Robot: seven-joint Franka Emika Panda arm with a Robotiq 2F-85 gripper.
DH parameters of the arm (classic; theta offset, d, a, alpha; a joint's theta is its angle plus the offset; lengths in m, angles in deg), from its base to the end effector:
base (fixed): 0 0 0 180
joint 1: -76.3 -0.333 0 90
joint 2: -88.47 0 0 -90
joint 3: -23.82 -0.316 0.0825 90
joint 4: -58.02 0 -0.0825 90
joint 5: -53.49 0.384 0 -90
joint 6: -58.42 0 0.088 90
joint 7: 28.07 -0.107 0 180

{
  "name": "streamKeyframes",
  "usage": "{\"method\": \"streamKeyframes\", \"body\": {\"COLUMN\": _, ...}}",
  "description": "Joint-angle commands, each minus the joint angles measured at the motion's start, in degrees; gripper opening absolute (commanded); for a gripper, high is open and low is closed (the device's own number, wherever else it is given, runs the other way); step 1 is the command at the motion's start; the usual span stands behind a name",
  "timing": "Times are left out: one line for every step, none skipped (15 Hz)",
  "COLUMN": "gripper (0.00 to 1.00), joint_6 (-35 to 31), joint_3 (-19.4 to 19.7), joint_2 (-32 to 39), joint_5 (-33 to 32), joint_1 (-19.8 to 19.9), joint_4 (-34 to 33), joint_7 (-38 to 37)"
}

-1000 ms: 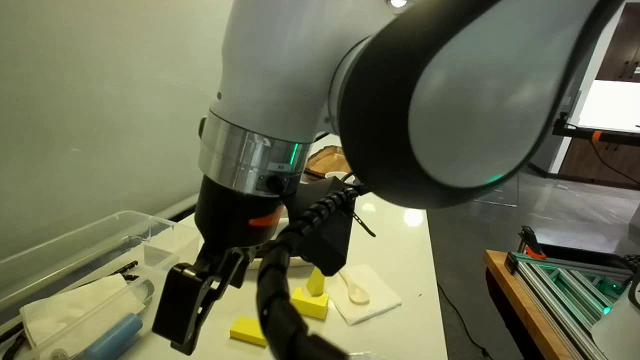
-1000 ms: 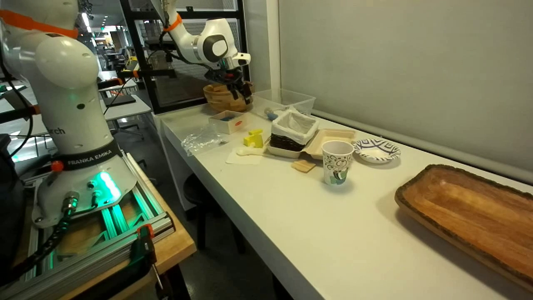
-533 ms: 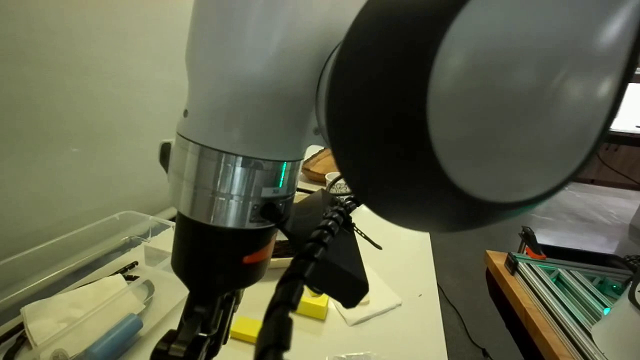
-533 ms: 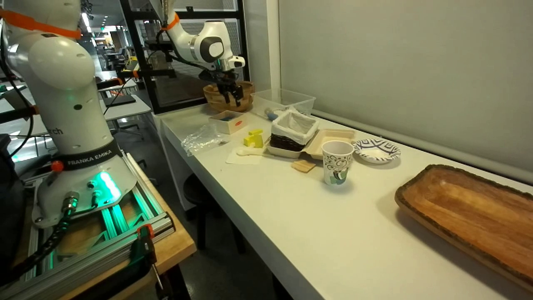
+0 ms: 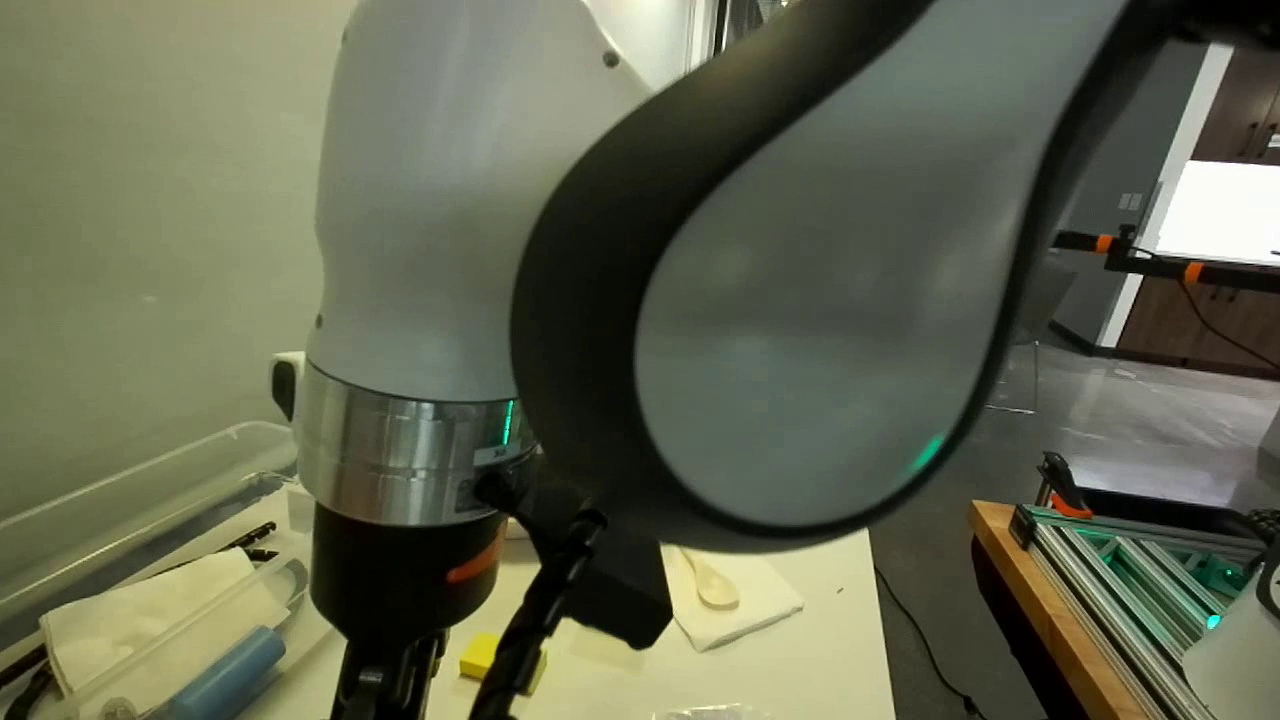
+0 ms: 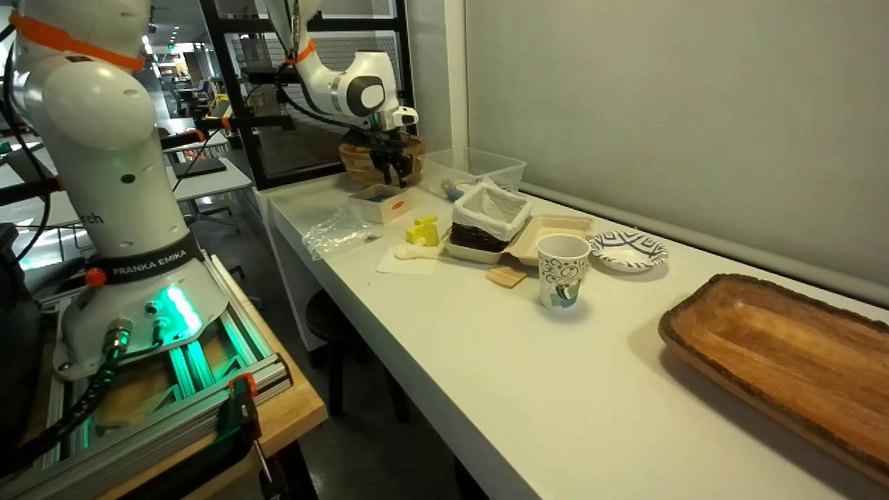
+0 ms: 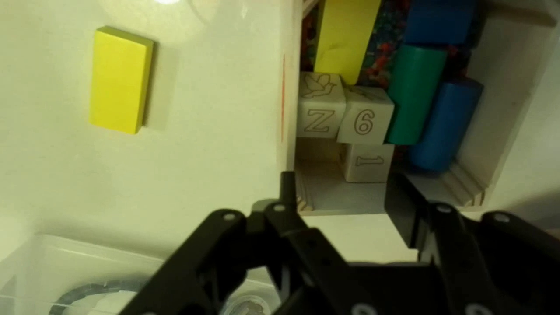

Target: Take one yellow block and white block out of the box on the left and put them on the countertop.

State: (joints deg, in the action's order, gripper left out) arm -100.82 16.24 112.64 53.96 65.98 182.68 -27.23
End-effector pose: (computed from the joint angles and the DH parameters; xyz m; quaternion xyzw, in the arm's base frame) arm 0.5524 0.1778 0.2144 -0.9839 -0.1503 -0.0872 0.0416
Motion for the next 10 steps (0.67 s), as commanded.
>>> {"method": "streamKeyframes", "body": {"gripper": 0.61, "joint_6": 3.0, "joint_3": -2.1, "joint_2": 2.6, "joint_5": 0.4, "joint_1": 1.2, "joint_4": -2.9, "joint_7": 2.3}}
{"method": "streamKeyframes", "body": {"gripper": 0.6, "joint_6": 3.5, "joint_3": -2.5, "joint_2": 2.9, "joint_5": 0.6, "joint_1": 1.2, "joint_4": -3.2, "joint_7": 2.5}}
{"method": "streamKeyframes", "body": {"gripper": 0.6, "joint_6": 4.6, "joint_3": -2.8, "joint_2": 2.9, "joint_5": 0.7, "joint_1": 1.2, "joint_4": -3.4, "joint_7": 2.4}}
{"method": "streamKeyframes", "body": {"gripper": 0.64, "joint_6": 5.4, "joint_3": -3.0, "joint_2": 2.8, "joint_5": 0.8, "joint_1": 1.1, "joint_4": -3.5, "joint_7": 2.4}}
{"method": "streamKeyframes", "body": {"gripper": 0.65, "joint_6": 6.0, "joint_3": -3.3, "joint_2": 2.8, "joint_5": 0.8, "joint_1": 1.0, "joint_4": -3.7, "joint_7": 2.4}}
{"method": "streamKeyframes", "body": {"gripper": 0.65, "joint_6": 6.7, "joint_3": -3.4, "joint_2": 2.8, "joint_5": 0.7, "joint_1": 0.9, "joint_4": -4.0, "joint_7": 2.4}}
{"method": "streamKeyframes", "body": {"gripper": 0.67, "joint_6": 7.0, "joint_3": -3.4, "joint_2": 3.0, "joint_5": 0.6, "joint_1": 0.9, "joint_4": -4.3, "joint_7": 2.5}}
{"method": "streamKeyframes", "body": {"gripper": 0.63, "joint_6": 6.8, "joint_3": -3.0, "joint_2": 3.3, "joint_5": 0.2, "joint_1": 0.7, "joint_4": -4.5, "joint_7": 2.0}}
{"method": "streamKeyframes", "body": {"gripper": 0.63, "joint_6": 6.6, "joint_3": -3.1, "joint_2": 3.6, "joint_5": 0.6, "joint_1": 0.9, "joint_4": -4.8, "joint_7": 2.0}}
{"method": "streamKeyframes", "body": {"gripper": 0.62, "joint_6": 6.0, "joint_3": -3.3, "joint_2": 4.0, "joint_5": 1.0, "joint_1": 1.1, "joint_4": -4.9, "joint_7": 2.2}}
